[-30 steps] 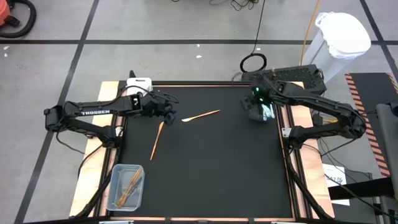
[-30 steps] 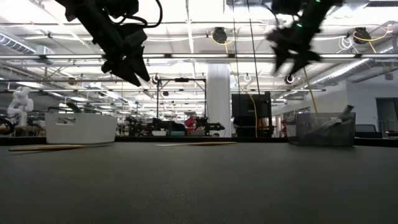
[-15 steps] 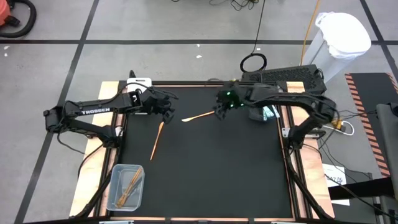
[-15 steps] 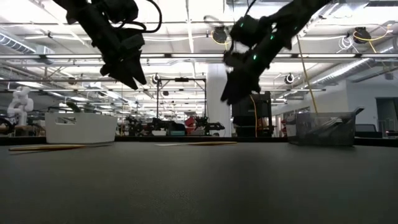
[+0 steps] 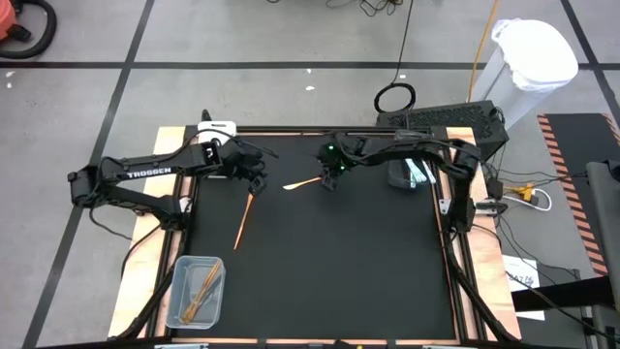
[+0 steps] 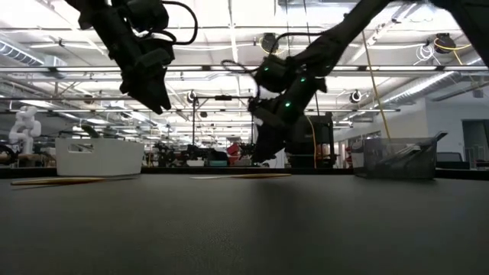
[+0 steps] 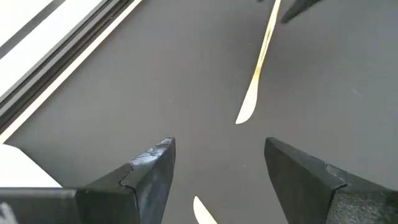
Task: Sort silverware by color (type)
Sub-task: Put the gold knife into the transparent bin
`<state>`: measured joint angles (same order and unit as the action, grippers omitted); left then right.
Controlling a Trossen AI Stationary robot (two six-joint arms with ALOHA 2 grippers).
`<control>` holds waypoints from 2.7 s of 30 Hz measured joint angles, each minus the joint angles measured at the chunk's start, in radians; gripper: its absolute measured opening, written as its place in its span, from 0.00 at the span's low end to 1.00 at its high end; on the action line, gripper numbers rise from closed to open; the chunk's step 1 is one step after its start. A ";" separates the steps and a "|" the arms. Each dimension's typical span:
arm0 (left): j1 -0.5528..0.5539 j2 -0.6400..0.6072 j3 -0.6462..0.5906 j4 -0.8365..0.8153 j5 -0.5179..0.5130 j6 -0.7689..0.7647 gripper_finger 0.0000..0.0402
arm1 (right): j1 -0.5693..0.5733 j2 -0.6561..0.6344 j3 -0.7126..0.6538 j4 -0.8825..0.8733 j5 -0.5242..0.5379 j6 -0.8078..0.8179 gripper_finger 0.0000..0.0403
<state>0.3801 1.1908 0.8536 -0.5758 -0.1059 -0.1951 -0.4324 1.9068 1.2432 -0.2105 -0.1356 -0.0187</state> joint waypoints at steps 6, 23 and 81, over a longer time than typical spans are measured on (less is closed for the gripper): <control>0.025 0.000 0.000 -0.039 0.000 -0.008 0.62 | 0.000 0.109 0.162 -0.148 0.002 -0.052 0.50; 0.072 0.000 0.000 -0.093 -0.002 -0.028 0.62 | -0.008 0.160 0.224 -0.290 0.003 -0.160 0.35; 0.206 0.072 0.000 1.042 0.260 -0.140 0.60 | 0.043 -0.204 0.222 0.243 0.079 0.063 0.04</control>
<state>0.5858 1.2631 0.8539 0.4662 0.1541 -0.3347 -0.3895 1.7027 1.4654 0.0325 -0.0564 0.0448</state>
